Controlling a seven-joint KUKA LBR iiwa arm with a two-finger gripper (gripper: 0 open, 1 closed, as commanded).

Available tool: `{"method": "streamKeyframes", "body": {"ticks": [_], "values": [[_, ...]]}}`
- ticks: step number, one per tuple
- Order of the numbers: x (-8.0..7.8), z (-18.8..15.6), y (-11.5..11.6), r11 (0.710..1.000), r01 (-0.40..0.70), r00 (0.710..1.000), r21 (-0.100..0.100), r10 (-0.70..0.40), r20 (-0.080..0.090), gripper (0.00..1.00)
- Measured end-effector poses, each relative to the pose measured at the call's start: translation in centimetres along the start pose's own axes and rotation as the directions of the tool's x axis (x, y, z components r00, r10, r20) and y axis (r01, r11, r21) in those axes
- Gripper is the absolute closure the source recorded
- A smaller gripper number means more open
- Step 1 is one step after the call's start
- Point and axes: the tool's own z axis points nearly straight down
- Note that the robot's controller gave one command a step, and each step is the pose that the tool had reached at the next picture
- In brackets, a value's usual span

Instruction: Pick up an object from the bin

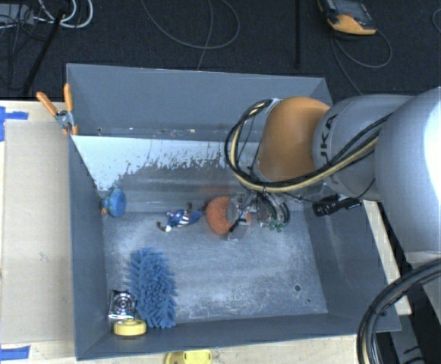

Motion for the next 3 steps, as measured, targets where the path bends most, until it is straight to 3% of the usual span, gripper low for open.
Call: {"method": "streamKeyframes", "body": {"ticks": [1,2,3], "values": [[3.4,-11.3,-3.1,1.0,0.018,1.0,0.0,-0.018,-0.006,1.0],[3.4,-11.3,-3.1,1.0,0.019,1.0,0.0,-0.019,-0.006,1.0],[2.1,-16.3,-3.0,1.0,0.019,1.0,0.0,-0.019,-0.01,1.0]]}}
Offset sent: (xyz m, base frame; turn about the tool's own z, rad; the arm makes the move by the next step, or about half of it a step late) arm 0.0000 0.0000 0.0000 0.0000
